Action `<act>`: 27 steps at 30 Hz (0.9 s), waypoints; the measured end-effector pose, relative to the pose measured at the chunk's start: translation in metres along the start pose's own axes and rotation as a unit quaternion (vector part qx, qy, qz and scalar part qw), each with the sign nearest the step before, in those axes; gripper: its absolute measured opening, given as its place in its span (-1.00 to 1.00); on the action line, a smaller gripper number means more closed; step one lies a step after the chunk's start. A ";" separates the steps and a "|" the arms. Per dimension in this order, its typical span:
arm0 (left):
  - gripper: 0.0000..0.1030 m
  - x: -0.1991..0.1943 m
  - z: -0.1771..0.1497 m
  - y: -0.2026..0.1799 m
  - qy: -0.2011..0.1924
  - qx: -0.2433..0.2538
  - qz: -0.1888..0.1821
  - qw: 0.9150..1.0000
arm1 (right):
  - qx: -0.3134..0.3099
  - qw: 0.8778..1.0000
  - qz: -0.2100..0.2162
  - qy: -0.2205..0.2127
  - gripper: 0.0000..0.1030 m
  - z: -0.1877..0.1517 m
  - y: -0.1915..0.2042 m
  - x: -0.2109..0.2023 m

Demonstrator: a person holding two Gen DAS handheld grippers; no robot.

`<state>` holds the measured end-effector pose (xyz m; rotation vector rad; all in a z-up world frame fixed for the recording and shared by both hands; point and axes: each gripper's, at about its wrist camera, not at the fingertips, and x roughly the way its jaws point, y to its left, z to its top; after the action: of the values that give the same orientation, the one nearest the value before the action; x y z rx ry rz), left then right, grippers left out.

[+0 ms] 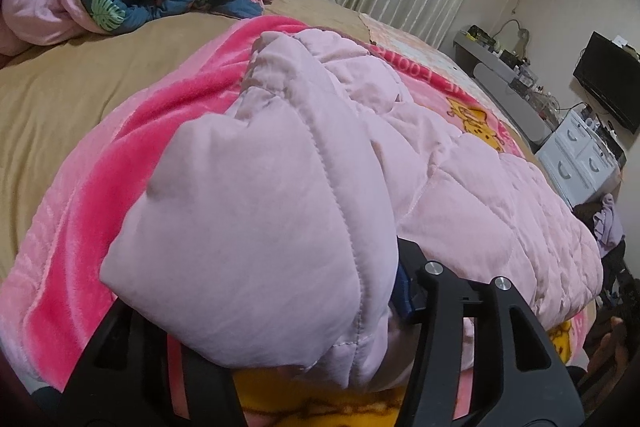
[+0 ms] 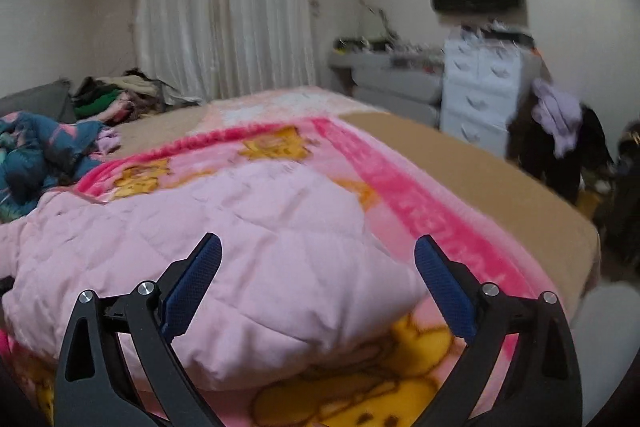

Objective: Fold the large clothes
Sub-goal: 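Open both tools and release the folded jacket onto the blanket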

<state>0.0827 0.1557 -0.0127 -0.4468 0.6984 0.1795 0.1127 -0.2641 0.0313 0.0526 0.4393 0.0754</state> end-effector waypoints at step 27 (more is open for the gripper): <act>0.52 -0.097 -0.019 -0.029 -0.086 0.093 0.013 0.992 | -0.117 0.950 0.151 0.245 0.92 -0.016 0.124 0.123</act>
<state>0.0070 0.1194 0.0477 -0.2401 0.5455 0.1729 0.2088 -0.1297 -0.0267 -0.1370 0.9155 0.4494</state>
